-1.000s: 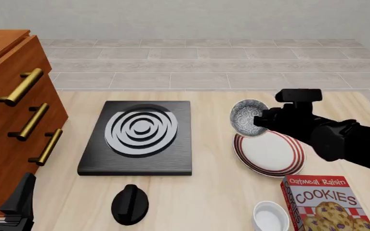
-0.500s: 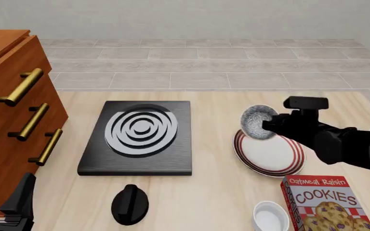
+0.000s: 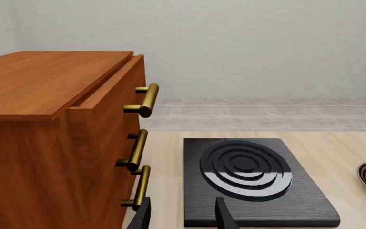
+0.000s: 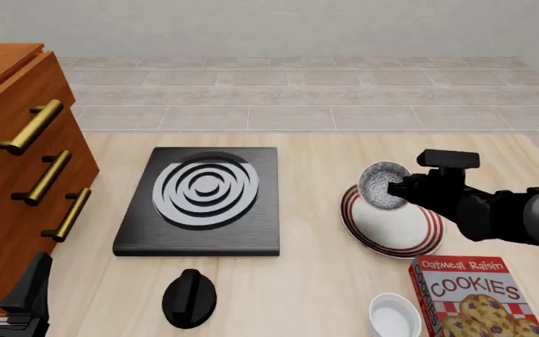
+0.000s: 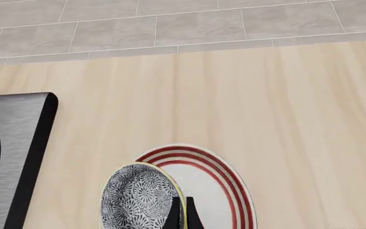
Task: Pick the akita bowl on the stove and place it on the plate.
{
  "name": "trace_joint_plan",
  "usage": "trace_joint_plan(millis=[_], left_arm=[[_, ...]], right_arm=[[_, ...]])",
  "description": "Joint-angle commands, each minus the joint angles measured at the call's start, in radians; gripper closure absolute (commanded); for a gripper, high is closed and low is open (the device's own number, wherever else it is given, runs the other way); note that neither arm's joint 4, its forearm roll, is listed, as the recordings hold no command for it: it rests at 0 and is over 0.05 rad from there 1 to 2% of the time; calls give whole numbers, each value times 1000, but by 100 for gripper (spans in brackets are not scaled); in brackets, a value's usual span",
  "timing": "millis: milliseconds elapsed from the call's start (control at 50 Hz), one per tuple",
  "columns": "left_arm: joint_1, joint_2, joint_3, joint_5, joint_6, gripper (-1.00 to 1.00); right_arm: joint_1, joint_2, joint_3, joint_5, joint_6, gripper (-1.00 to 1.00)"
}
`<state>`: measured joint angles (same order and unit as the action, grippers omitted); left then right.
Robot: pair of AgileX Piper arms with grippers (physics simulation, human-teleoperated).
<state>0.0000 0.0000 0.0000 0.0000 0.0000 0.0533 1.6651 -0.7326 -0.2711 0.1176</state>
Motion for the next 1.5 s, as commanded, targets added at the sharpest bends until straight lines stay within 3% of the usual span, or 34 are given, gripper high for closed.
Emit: trace_joint_plan(millis=[20, 440, 820, 840, 1020, 1180, 1500], left_arm=[[0, 0, 0, 0, 0, -100], [0, 0, 0, 0, 0, -100], [0, 0, 0, 0, 0, -100], [0, 0, 0, 0, 0, -100], [0, 0, 0, 0, 0, -100], [0, 0, 0, 0, 0, -100], [0, 0, 0, 0, 0, -100]], right_arm=[[-11, 56, 0, -41, 6, 100], [-9, 137, 43, -134, 37, 100], [-22, 151, 61, -157, 36, 100], [-24, 150, 58, -152, 31, -100], [-39, 131, 64, -158, 27, -100], [-40, 66, 84, -155, -36, -100], [-24, -25, 144, -181, -48, -100]])
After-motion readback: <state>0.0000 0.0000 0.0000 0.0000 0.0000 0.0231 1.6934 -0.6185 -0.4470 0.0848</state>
